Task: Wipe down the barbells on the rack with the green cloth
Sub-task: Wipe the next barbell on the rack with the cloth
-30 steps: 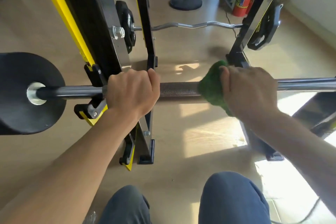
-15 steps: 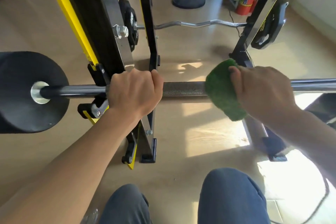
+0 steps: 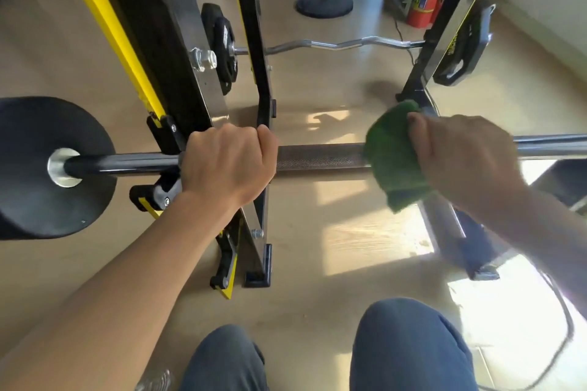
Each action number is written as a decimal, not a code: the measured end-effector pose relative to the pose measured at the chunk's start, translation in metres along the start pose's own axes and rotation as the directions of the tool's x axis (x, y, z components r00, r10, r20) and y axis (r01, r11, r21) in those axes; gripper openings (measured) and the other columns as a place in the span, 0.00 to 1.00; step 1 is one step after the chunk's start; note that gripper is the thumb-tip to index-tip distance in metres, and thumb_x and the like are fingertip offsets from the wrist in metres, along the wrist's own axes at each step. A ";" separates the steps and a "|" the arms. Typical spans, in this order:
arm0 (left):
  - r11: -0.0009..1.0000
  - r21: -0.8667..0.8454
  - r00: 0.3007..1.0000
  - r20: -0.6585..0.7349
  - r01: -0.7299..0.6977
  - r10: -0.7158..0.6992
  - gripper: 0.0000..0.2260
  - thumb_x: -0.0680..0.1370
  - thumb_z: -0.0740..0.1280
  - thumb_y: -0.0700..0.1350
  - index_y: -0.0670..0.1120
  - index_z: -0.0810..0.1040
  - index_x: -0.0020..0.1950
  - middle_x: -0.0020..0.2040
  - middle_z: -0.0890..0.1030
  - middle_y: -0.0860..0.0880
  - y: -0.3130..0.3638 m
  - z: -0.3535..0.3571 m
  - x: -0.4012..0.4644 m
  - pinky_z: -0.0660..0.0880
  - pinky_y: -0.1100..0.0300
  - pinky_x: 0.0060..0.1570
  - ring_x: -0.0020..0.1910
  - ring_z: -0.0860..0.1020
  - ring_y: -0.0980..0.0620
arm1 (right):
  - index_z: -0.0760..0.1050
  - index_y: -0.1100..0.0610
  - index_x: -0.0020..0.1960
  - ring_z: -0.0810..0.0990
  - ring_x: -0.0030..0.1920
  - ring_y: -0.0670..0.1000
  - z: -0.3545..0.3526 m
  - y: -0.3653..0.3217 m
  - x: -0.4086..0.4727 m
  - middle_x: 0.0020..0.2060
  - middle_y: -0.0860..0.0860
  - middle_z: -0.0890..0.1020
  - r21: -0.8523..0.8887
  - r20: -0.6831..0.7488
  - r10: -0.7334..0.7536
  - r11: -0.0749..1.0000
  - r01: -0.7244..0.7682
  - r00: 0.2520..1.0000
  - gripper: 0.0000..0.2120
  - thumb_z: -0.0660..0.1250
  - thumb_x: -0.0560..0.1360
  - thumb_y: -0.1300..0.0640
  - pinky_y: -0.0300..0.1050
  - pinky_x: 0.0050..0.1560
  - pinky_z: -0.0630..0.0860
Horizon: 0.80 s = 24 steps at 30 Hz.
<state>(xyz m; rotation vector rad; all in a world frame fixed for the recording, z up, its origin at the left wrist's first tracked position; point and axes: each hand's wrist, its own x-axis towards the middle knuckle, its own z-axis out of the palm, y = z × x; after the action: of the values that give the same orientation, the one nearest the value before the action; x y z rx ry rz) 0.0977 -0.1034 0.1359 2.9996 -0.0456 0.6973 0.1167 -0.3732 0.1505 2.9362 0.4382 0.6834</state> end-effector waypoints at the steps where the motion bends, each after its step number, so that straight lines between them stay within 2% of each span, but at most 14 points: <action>1: 1.000 0.002 1.000 -0.005 0.008 -0.008 0.26 0.82 0.44 0.52 0.48 0.62 0.25 0.23 0.68 0.48 0.001 0.000 0.000 0.75 0.55 0.34 0.23 0.71 0.47 | 0.72 0.61 0.41 0.54 0.23 0.46 -0.004 0.019 -0.005 0.24 0.45 0.56 -0.027 0.040 0.041 0.999 -0.040 0.998 0.20 0.47 0.81 0.52 0.37 0.29 0.55; 2: 1.000 0.003 1.000 -0.008 0.019 -0.019 0.26 0.82 0.44 0.53 0.48 0.62 0.25 0.23 0.68 0.48 0.002 0.000 0.000 0.75 0.55 0.34 0.23 0.71 0.47 | 0.71 0.61 0.40 0.58 0.23 0.48 -0.007 0.026 -0.007 0.24 0.46 0.57 -0.034 0.066 0.096 0.995 -0.094 0.993 0.21 0.45 0.81 0.51 0.38 0.29 0.58; 5: 0.999 0.035 0.999 -0.018 0.030 -0.029 0.26 0.83 0.45 0.52 0.48 0.61 0.25 0.22 0.65 0.50 0.004 0.001 -0.001 0.69 0.59 0.32 0.22 0.68 0.50 | 0.73 0.58 0.40 0.69 0.26 0.55 -0.006 -0.023 0.003 0.24 0.49 0.67 -0.022 0.013 0.043 0.999 -0.043 0.999 0.21 0.47 0.83 0.53 0.44 0.30 0.66; 7: 0.998 0.050 0.999 -0.030 0.027 -0.025 0.26 0.84 0.46 0.51 0.48 0.61 0.25 0.22 0.64 0.50 0.004 0.002 -0.004 0.65 0.59 0.32 0.22 0.66 0.52 | 0.71 0.54 0.37 0.68 0.24 0.54 -0.001 -0.081 0.016 0.24 0.50 0.71 0.026 -0.021 -0.024 0.999 0.024 0.999 0.17 0.53 0.82 0.52 0.43 0.31 0.65; 8: 0.998 0.057 0.999 -0.033 0.020 -0.018 0.26 0.84 0.46 0.51 0.48 0.61 0.25 0.22 0.64 0.50 0.004 0.002 -0.003 0.64 0.58 0.32 0.22 0.66 0.51 | 0.70 0.53 0.34 0.66 0.23 0.53 -0.002 -0.099 0.022 0.22 0.50 0.69 0.088 -0.082 -0.011 0.996 0.018 0.997 0.18 0.56 0.82 0.52 0.43 0.30 0.63; 9: 0.999 0.053 1.000 -0.027 0.010 -0.009 0.26 0.84 0.46 0.51 0.48 0.62 0.25 0.22 0.64 0.50 0.004 0.002 -0.002 0.63 0.58 0.32 0.22 0.67 0.51 | 0.67 0.53 0.32 0.64 0.22 0.52 -0.001 -0.108 0.026 0.21 0.49 0.69 0.113 -0.102 0.002 0.993 0.009 0.995 0.20 0.56 0.83 0.51 0.42 0.30 0.62; 12: 0.999 0.034 1.000 -0.023 0.006 -0.005 0.27 0.83 0.47 0.50 0.47 0.63 0.25 0.22 0.66 0.49 0.000 0.000 -0.003 0.63 0.59 0.30 0.21 0.67 0.52 | 0.64 0.52 0.36 0.67 0.24 0.50 -0.002 -0.100 0.023 0.25 0.46 0.66 0.119 0.022 -0.086 0.989 0.083 0.996 0.23 0.44 0.84 0.44 0.43 0.29 0.59; 14: 1.000 0.029 1.000 -0.019 0.001 0.000 0.27 0.83 0.46 0.51 0.47 0.64 0.25 0.21 0.67 0.49 -0.001 0.001 -0.002 0.63 0.60 0.29 0.20 0.68 0.52 | 0.67 0.51 0.41 0.68 0.27 0.50 -0.008 -0.082 0.019 0.26 0.46 0.66 0.160 0.019 -0.122 0.980 0.118 0.992 0.22 0.42 0.84 0.43 0.44 0.31 0.60; 17: 1.000 0.023 0.999 -0.030 -0.014 0.015 0.27 0.83 0.45 0.52 0.48 0.64 0.25 0.21 0.67 0.50 -0.003 0.003 0.000 0.67 0.62 0.28 0.20 0.68 0.51 | 0.73 0.54 0.48 0.68 0.27 0.51 -0.004 -0.032 0.010 0.27 0.45 0.62 0.049 0.070 -0.078 0.996 0.074 0.995 0.23 0.41 0.82 0.48 0.44 0.31 0.64; 18: 1.000 0.020 0.999 -0.031 -0.013 0.014 0.27 0.83 0.45 0.52 0.48 0.63 0.25 0.21 0.66 0.50 -0.003 0.004 0.000 0.69 0.61 0.28 0.20 0.68 0.51 | 0.74 0.56 0.48 0.65 0.25 0.50 -0.003 -0.010 0.004 0.26 0.44 0.61 0.019 0.065 -0.015 1.000 0.013 0.998 0.24 0.41 0.82 0.49 0.41 0.29 0.62; 20: 1.000 0.019 0.999 -0.049 0.023 -0.022 0.26 0.82 0.45 0.52 0.48 0.62 0.25 0.22 0.65 0.49 0.000 0.003 -0.001 0.73 0.58 0.30 0.21 0.69 0.48 | 0.74 0.59 0.42 0.60 0.22 0.47 -0.013 0.016 -0.006 0.24 0.43 0.58 0.064 0.061 0.117 0.991 -0.121 0.991 0.24 0.45 0.84 0.49 0.37 0.28 0.57; 21: 0.999 0.028 0.998 -0.058 0.041 -0.039 0.26 0.82 0.45 0.52 0.48 0.62 0.24 0.21 0.65 0.49 0.003 0.002 -0.001 0.74 0.56 0.31 0.21 0.70 0.47 | 0.74 0.60 0.41 0.62 0.21 0.48 -0.015 0.011 -0.006 0.23 0.43 0.59 0.053 0.040 0.123 0.991 -0.125 0.992 0.22 0.50 0.84 0.50 0.37 0.28 0.59; 23: 0.997 0.047 0.997 -0.064 0.053 -0.050 0.26 0.82 0.45 0.52 0.48 0.61 0.24 0.21 0.64 0.49 0.005 0.003 0.000 0.74 0.55 0.33 0.21 0.70 0.47 | 0.75 0.58 0.45 0.69 0.25 0.53 -0.012 -0.033 0.006 0.25 0.47 0.65 -0.011 0.050 0.002 1.000 -0.001 0.999 0.13 0.56 0.81 0.54 0.43 0.30 0.66; 24: 0.997 0.055 0.997 -0.065 0.053 -0.049 0.26 0.82 0.44 0.52 0.48 0.61 0.24 0.22 0.65 0.49 0.003 0.003 -0.001 0.73 0.55 0.33 0.22 0.70 0.46 | 0.74 0.56 0.47 0.69 0.28 0.54 -0.011 -0.064 0.013 0.28 0.48 0.67 0.017 0.085 -0.059 0.998 0.058 0.995 0.11 0.55 0.80 0.54 0.46 0.32 0.66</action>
<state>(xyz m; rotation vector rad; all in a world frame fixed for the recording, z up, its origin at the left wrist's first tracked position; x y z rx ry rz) 0.0975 -0.1070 0.1328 3.0176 0.0547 0.8015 0.1070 -0.3077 0.1559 2.9394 0.5212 0.5479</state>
